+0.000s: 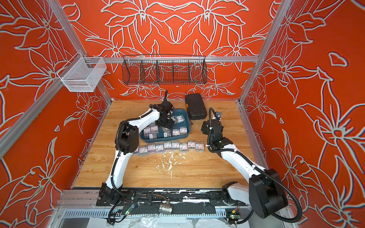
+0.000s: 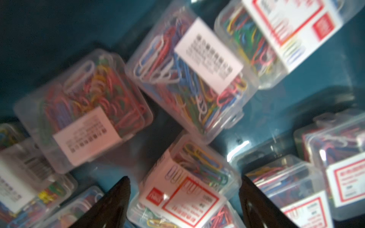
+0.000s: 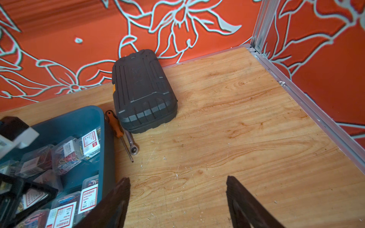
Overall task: Take the paper clips out of the storage box
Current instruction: Pick up the boxed paper clips from the storage box.
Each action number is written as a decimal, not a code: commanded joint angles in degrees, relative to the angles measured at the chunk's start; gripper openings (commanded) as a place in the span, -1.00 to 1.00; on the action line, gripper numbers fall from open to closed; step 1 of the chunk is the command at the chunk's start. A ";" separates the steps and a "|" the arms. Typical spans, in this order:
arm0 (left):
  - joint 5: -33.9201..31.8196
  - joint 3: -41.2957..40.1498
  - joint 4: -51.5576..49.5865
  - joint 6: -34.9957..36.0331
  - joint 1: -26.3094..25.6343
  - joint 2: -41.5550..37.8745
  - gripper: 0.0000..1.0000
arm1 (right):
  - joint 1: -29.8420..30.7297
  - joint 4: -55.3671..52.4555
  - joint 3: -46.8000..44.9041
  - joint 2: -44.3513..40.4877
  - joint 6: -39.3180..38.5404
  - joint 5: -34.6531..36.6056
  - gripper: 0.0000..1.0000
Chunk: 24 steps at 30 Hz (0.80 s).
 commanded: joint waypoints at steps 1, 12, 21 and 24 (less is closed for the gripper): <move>-2.81 3.48 -4.02 1.11 -0.28 3.33 0.79 | -0.93 -0.23 -0.88 -0.09 0.57 1.39 0.57; -2.21 2.92 -4.65 2.15 -0.27 3.62 0.67 | -1.62 -0.34 -0.54 0.65 1.13 0.03 0.57; -2.66 3.30 -4.72 -2.24 0.84 3.35 0.37 | -1.95 -0.60 -0.95 0.93 1.09 0.88 0.56; -2.51 3.91 -5.07 -2.81 0.95 3.65 0.25 | -2.23 -0.47 -1.83 0.15 1.15 2.42 0.56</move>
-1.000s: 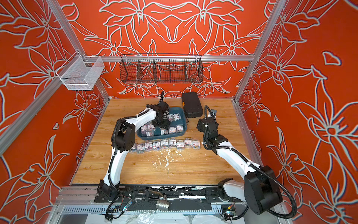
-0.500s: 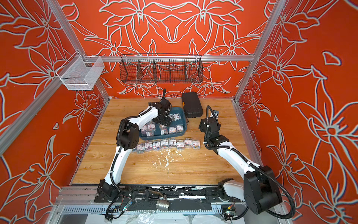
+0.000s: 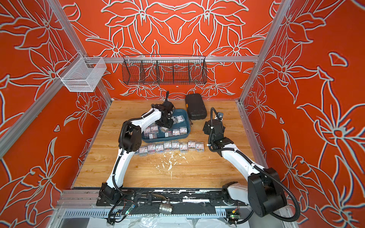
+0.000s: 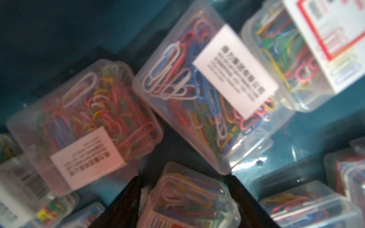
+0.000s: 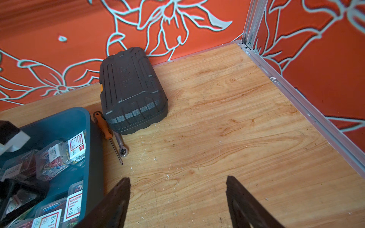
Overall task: Take the paper clips out of the storage box
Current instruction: Pick up the boxed paper clips from the storage box.
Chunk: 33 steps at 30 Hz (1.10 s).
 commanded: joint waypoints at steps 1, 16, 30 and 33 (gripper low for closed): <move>-0.26 0.67 -2.48 -1.13 0.45 0.16 0.23 | -0.69 -0.40 -1.66 -0.80 0.89 3.16 0.56; -0.30 -2.85 0.40 -8.56 0.65 -10.54 -0.15 | -2.79 -8.63 -0.27 2.77 8.98 22.20 0.58; -7.93 -11.46 1.66 -15.31 2.27 -19.62 -0.29 | -2.79 -9.10 0.62 4.13 9.17 21.34 0.54; -12.01 -18.63 3.02 -16.37 3.45 -25.68 -0.29 | -2.79 -9.28 0.75 4.20 9.17 21.29 0.54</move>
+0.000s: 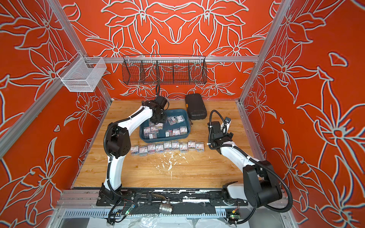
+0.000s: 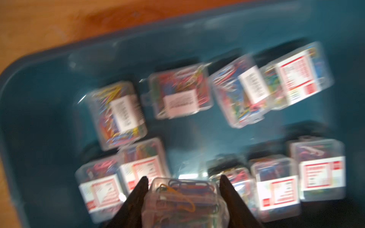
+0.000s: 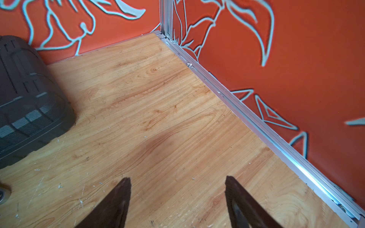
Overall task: Take the paper clips out of the storage box
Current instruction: Pick up the boxed paper clips from the storage box, then place the boxed paper clips at the center of the board.
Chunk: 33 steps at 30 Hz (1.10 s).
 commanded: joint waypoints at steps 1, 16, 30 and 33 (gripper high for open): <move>-7.16 -5.78 0.27 -2.99 1.85 -9.30 -0.29 | -0.21 -0.37 0.48 -0.72 1.61 1.49 0.54; -18.71 -38.24 -3.55 -16.59 9.52 -28.29 -0.29 | -0.22 0.20 -0.30 -1.44 1.11 0.09 0.56; -17.28 -49.57 1.38 -20.56 13.91 -28.68 -0.28 | -0.20 0.85 -1.80 -3.07 1.01 -0.86 0.56; -16.31 -49.83 2.71 -19.59 14.58 -29.11 -0.27 | -0.21 0.83 -1.81 -3.13 1.01 -0.91 0.56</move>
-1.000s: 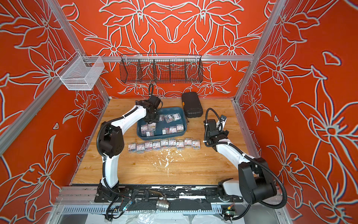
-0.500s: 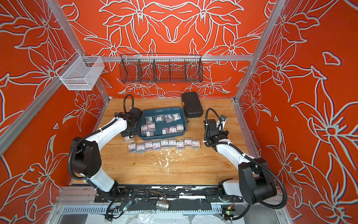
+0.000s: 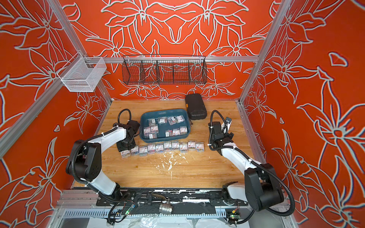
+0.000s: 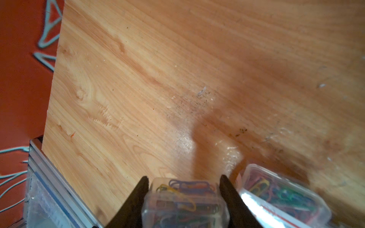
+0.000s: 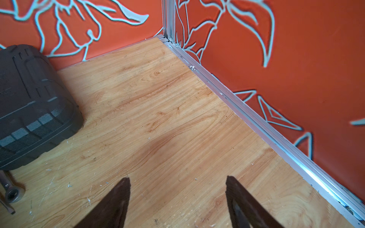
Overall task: Take the paper clips out of the storage box
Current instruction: Place the boxed paper clips at the center of the board.
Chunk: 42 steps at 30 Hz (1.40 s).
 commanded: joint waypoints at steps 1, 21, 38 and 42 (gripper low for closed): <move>0.43 -0.20 1.91 -0.48 1.07 -1.43 -0.27 | -0.21 0.08 -1.01 -1.19 0.84 -0.06 0.56; 6.21 1.60 4.88 2.07 4.93 1.71 0.37 | -0.22 -0.26 -0.38 -0.47 0.78 -0.14 0.56; 18.06 -5.98 15.33 0.71 8.89 -2.47 0.78 | -0.22 -0.18 -0.57 -0.63 0.77 -0.30 0.57; 21.02 -8.04 17.78 0.58 9.24 -4.49 0.78 | -0.20 -0.18 -0.59 -0.65 0.67 -0.27 0.57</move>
